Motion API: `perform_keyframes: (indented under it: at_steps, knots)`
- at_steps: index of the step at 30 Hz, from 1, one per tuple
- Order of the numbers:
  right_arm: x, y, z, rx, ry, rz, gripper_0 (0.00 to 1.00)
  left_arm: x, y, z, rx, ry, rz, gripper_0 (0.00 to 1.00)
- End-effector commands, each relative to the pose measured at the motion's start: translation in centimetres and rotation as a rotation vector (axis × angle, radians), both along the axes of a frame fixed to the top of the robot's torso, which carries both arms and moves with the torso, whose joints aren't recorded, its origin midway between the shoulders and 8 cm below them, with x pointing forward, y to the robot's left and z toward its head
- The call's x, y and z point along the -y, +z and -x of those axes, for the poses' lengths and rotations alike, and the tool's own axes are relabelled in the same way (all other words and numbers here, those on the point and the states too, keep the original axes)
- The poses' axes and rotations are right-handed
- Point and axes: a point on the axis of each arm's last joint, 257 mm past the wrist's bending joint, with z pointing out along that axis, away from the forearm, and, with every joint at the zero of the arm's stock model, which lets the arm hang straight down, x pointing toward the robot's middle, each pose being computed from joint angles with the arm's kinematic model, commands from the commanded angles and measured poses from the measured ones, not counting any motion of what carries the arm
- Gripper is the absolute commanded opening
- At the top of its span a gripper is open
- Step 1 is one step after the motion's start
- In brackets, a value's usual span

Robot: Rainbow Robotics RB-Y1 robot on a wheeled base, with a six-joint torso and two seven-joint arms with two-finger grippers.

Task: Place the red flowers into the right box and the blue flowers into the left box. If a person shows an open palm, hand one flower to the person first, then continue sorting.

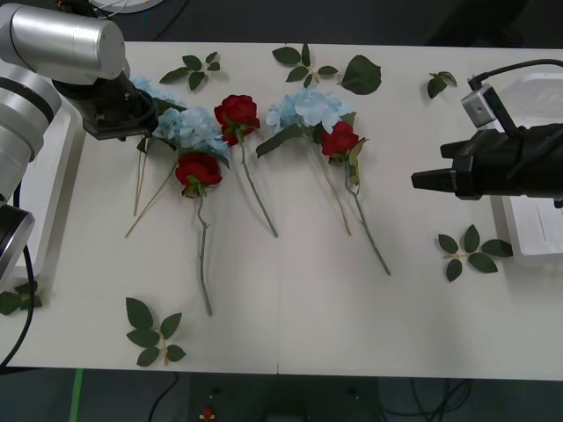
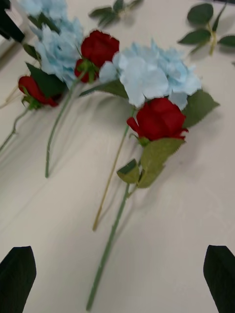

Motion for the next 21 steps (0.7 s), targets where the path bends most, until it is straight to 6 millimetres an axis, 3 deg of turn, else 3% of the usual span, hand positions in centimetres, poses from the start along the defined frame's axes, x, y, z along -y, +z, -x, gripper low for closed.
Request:
perform_keyframes:
  at_steps: [1,13,21]
  knots:
    - [-1.5,2.2,-2.1,-0.032,-0.054,0.015,1.0,-2.0,0.7,-1.1,0.051,-0.097,-0.127,0.93]
    - [-4.7,-1.4,-3.5,-0.323,-0.377,0.037,1.0,-2.3,-4.0,-1.6,0.113,-0.161,-0.189,0.93]
    - [-7.6,-4.9,-5.3,-0.323,-0.506,0.074,1.0,-2.4,-5.7,-2.3,0.165,-0.189,-0.213,0.92]
